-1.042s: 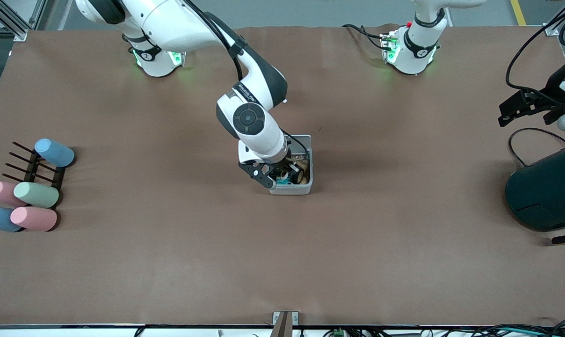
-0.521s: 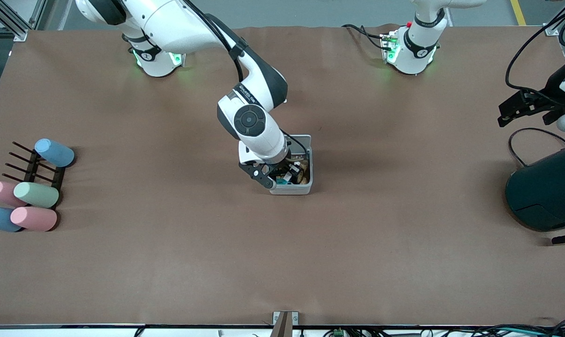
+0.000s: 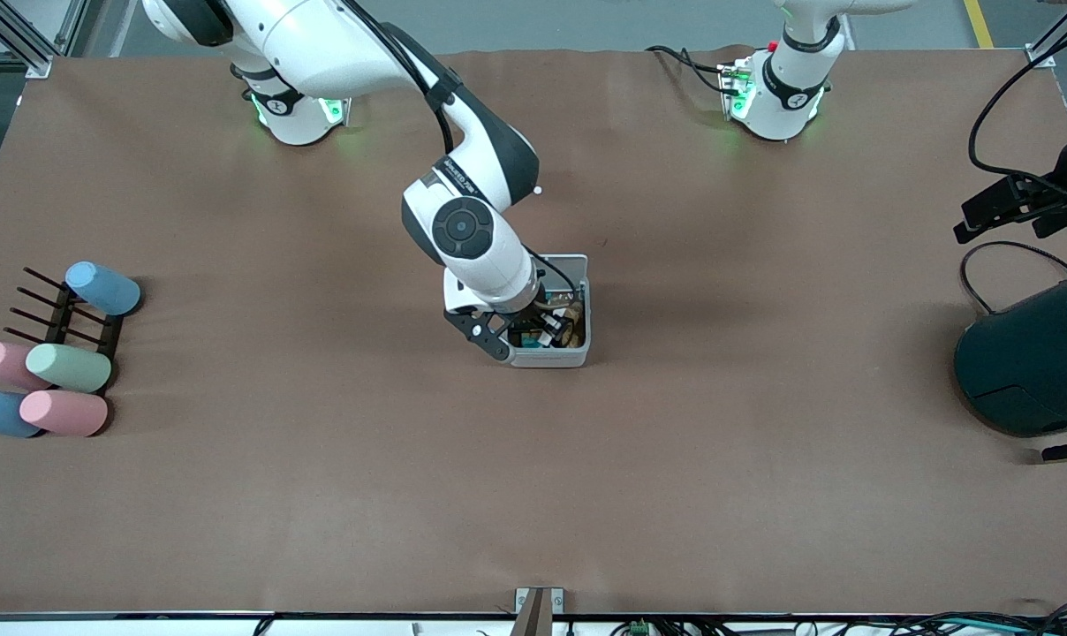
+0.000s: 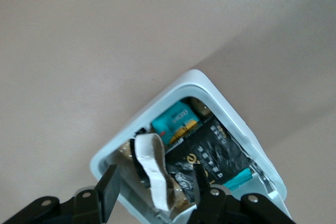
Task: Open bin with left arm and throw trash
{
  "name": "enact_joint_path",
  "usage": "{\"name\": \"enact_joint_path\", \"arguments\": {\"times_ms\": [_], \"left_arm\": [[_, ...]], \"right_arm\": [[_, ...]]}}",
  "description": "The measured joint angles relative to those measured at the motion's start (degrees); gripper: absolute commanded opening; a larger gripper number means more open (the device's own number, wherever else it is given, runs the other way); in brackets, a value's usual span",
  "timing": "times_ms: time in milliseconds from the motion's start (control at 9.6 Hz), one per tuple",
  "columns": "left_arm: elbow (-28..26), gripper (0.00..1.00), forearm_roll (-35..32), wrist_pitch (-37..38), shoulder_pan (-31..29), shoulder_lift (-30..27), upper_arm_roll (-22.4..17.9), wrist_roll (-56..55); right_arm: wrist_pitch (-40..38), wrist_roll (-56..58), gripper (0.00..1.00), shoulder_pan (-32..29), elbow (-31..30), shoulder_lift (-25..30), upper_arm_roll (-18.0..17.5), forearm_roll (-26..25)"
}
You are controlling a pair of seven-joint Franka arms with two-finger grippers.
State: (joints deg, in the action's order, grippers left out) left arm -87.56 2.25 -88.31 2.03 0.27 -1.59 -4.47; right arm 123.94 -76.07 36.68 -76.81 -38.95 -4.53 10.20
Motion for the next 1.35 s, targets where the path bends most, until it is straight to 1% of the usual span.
{"name": "enact_joint_path", "arguments": {"times_ms": [104, 208, 312, 417, 521, 833, 938, 1146, 1250, 1354], "left_arm": [[0.01, 1.00, 0.00, 0.00, 0.01, 0.00, 0.01, -0.01], [0.04, 1.00, 0.00, 0.00, 0.01, 0.00, 0.01, -0.01], [0.07, 1.00, 0.00, 0.00, 0.02, 0.00, 0.02, -0.01], [0.18, 1.00, -0.06, 0.00, 0.11, 0.01, 0.04, 0.04], [0.43, 1.00, -0.38, 0.00, 0.32, 0.01, 0.11, 0.06], [0.67, 1.00, -0.88, 0.00, 0.55, 0.03, 0.20, 0.07], [0.70, 1.00, -0.91, 0.00, 0.58, 0.06, 0.21, 0.07], [0.72, 1.00, -0.92, 0.00, 0.57, 0.13, 0.19, 0.07], [0.73, 1.00, -0.92, 0.00, 0.43, 0.18, 0.12, 0.07], [0.73, 1.00, -0.92, 0.00, 0.34, 0.20, 0.07, 0.07]], "right_arm": [[-0.74, 0.00, 0.65, -0.91, 0.63, 0.83, 0.01, 0.00], [-2.70, 0.00, 0.68, -1.91, 0.88, 2.13, 0.10, 0.00], [-6.31, 0.17, 0.68, -3.36, 1.06, 3.84, 0.27, -0.25], [-11.66, 1.91, 0.68, -5.67, 1.26, 6.17, 0.50, -0.45], [-17.64, 5.97, 0.68, -9.01, 1.39, 9.06, 0.67, -0.49], [-35.06, 25.20, 0.71, -21.09, 1.26, 19.17, 0.78, -0.49], [-39.19, 33.02, 0.74, -24.87, 0.53, 22.20, 0.82, -0.54], [-43.32, 51.02, 0.84, -33.04, -2.60, 28.17, 0.88, -0.77], [-45.28, 59.87, 0.90, -36.73, -3.74, 30.45, 0.93, -1.54], [-47.55, 68.73, 0.94, -39.74, -4.36, 32.20, 0.94, -3.13]]}}
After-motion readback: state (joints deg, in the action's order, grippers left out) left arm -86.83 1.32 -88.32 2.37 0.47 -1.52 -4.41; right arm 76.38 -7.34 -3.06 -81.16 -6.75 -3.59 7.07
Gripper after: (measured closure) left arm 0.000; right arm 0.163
